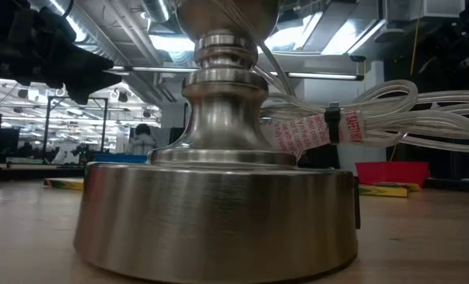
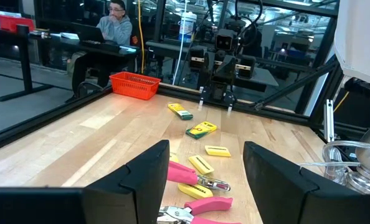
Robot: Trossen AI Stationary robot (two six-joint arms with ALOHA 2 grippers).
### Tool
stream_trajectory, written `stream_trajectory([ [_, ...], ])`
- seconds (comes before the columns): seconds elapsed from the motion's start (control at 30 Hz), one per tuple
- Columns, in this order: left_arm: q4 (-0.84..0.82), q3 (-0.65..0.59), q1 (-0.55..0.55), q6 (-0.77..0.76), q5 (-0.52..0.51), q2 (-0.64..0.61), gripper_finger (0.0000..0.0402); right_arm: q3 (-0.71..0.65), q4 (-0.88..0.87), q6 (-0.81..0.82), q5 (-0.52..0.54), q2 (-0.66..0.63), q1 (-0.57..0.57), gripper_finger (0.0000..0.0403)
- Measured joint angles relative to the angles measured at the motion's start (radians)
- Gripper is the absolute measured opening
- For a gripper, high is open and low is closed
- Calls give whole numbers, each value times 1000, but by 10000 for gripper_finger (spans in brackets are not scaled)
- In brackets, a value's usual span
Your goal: Pick & Place School Supplies
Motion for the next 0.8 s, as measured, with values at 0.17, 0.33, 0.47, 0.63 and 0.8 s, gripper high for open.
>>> stream_trajectory([
  [0.17, 0, 0, 0, 0, 0, 0, 203, 0, 80, 187, -12, 0, 0, 82],
  [0.33, 0, 0, 0, 0, 0, 0, 203, 0, 177, 660, 155, 0, 0, 82],
  [0.47, 0, 0, 0, 0, 0, 0, 203, 0, 187, 841, 335, 0, 0, 82],
  [0.63, 0, 0, 0, 0, 0, 0, 203, 0, 193, 1144, 304, 1, 2, 82],
  [0.8, 0, 0, 0, 0, 0, 0, 203, -1, 262, 1228, 276, 45, 9, 82],
])
